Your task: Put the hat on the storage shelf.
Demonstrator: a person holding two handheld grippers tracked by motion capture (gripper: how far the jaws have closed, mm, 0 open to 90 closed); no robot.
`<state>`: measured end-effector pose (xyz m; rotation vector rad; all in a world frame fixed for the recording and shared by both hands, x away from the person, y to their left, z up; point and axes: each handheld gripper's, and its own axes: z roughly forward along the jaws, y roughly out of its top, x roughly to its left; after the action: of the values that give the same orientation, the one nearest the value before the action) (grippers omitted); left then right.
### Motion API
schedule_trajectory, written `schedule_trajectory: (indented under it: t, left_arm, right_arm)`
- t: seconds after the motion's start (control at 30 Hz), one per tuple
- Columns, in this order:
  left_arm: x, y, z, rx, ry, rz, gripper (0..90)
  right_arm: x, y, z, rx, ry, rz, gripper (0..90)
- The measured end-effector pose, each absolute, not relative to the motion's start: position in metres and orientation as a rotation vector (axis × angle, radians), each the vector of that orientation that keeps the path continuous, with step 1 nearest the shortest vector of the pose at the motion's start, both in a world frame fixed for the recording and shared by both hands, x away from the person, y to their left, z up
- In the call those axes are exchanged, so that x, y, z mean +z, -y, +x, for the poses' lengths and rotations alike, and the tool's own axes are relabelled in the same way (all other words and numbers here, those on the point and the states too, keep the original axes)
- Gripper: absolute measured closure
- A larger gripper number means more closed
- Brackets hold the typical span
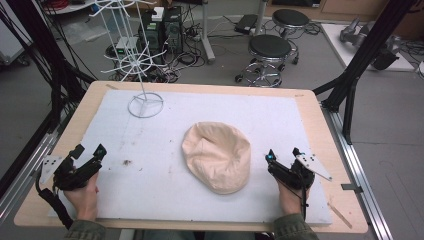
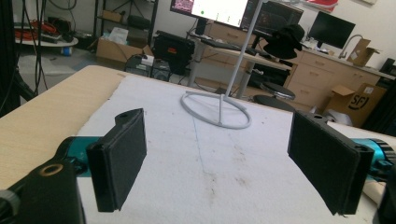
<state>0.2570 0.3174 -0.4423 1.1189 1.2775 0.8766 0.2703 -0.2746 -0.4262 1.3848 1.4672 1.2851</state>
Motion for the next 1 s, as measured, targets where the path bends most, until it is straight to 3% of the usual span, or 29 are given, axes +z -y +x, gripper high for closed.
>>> schedule_trajectory:
  t: [1.0]
  left_arm:
    - [-0.441, -0.319, 0.248, 0.866, -1.273, 1.089, 19.9]
  right_arm:
    - [-0.362, 0.212, 0.321, 1.285, -1.719, 1.305, 11.8]
